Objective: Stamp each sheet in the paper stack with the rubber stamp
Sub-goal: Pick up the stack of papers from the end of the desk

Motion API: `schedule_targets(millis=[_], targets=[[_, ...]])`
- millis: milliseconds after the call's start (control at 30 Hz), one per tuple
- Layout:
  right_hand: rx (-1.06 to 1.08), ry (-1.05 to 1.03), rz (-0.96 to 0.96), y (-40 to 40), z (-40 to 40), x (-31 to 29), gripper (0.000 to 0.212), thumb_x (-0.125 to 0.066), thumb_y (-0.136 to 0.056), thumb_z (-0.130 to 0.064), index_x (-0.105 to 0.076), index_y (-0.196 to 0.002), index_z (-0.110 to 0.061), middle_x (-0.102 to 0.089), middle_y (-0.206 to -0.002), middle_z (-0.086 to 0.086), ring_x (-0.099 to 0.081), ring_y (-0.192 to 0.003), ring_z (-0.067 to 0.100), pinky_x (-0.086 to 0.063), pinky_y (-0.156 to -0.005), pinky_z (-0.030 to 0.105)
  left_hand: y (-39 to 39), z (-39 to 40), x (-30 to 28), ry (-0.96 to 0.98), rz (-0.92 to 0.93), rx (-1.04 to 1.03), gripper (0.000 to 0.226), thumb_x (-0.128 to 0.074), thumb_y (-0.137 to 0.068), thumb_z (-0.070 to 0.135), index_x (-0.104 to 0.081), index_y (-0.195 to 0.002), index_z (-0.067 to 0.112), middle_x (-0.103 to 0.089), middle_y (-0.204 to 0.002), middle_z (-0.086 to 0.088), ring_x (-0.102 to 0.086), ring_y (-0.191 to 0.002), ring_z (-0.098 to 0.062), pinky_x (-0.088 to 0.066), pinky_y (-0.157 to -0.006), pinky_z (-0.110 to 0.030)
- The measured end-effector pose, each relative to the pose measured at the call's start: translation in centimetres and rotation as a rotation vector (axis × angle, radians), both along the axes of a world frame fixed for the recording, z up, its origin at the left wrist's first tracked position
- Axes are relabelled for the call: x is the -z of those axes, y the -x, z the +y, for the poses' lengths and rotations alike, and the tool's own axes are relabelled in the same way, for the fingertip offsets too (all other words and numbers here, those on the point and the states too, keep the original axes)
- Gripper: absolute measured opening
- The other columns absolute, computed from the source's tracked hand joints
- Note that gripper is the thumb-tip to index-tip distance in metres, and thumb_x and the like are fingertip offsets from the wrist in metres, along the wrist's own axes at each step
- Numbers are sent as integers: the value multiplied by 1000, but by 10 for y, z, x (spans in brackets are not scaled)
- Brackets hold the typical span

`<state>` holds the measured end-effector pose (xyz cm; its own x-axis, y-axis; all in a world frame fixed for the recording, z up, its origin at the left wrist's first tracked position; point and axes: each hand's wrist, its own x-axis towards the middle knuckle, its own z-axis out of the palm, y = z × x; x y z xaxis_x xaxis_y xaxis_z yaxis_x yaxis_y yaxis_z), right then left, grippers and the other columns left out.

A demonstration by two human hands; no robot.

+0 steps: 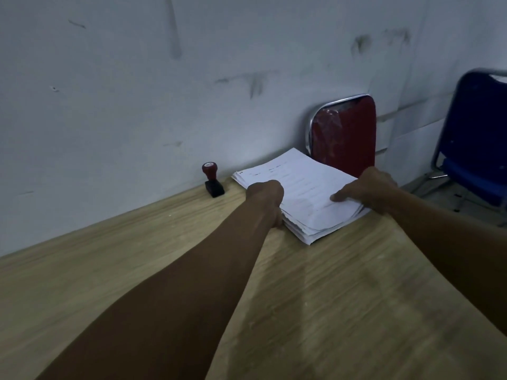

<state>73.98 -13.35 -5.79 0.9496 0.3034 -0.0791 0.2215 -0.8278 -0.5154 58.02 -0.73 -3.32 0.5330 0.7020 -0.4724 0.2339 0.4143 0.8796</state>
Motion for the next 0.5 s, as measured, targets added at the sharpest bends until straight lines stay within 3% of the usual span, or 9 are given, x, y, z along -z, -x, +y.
schedule_targets(millis=[100,167,267,367,400,467,500], targets=[[16,-12,-30,3,-1,3,100,-91,-50,-54,-49,-126,-4,-54,-125,20,-54,-114,39,-48,-94,46,7,-6,-6,6,-10,-17,12,-42,-88,-4,-45,-90,7,-43,-79,-8,-48,-74,-29,-44,-78,-38],[10,-18,-51,6,1,4,97,-91,-48,-53,-50,-122,-5,-56,-123,19,-55,-111,39,-49,-93,49,5,-5,-6,22,-22,-29,20,-41,-86,-5,-47,-100,8,-50,-88,-12,-54,-82,-29,-45,-81,-40],[4,31,-59,10,4,3,101,-90,-48,-54,-47,-126,-7,-53,-128,20,-50,-118,39,-45,-97,50,6,-6,-8,38,8,-36,15,-44,-87,-1,-49,-98,7,-54,-91,-11,-58,-100,-33,-47,-93,-44],[14,52,-14,12,3,-2,107,-91,-49,-52,-42,-132,-7,-50,-133,19,-48,-121,39,-42,-100,49,3,-3,-6,51,41,-38,23,-45,-87,2,-52,-108,8,-60,-100,-10,-59,-89,-29,-51,-84,-41],[12,40,3,13,2,-3,107,-92,-50,-50,-41,-133,-6,-50,-133,19,-49,-121,38,-43,-100,48,2,-1,-6,72,39,-36,23,-46,-87,1,-51,-108,8,-60,-103,-11,-58,-86,-29,-50,-82,-40],[8,33,11,15,1,-6,105,-92,-55,-45,-39,-136,-3,-48,-135,20,-49,-122,38,-44,-99,44,0,-1,-10,98,87,-12,5,-49,-90,5,-46,-95,4,-55,-100,-10,-54,-93,-30,-47,-92,-39],[16,33,11,17,1,-8,104,-92,-57,-43,-38,-137,-3,-46,-137,21,-49,-124,38,-43,-98,44,1,-1,-12,106,114,3,10,-50,-92,9,-43,-88,3,-52,-101,-9,-53,-100,-29,-44,-98,-38]])
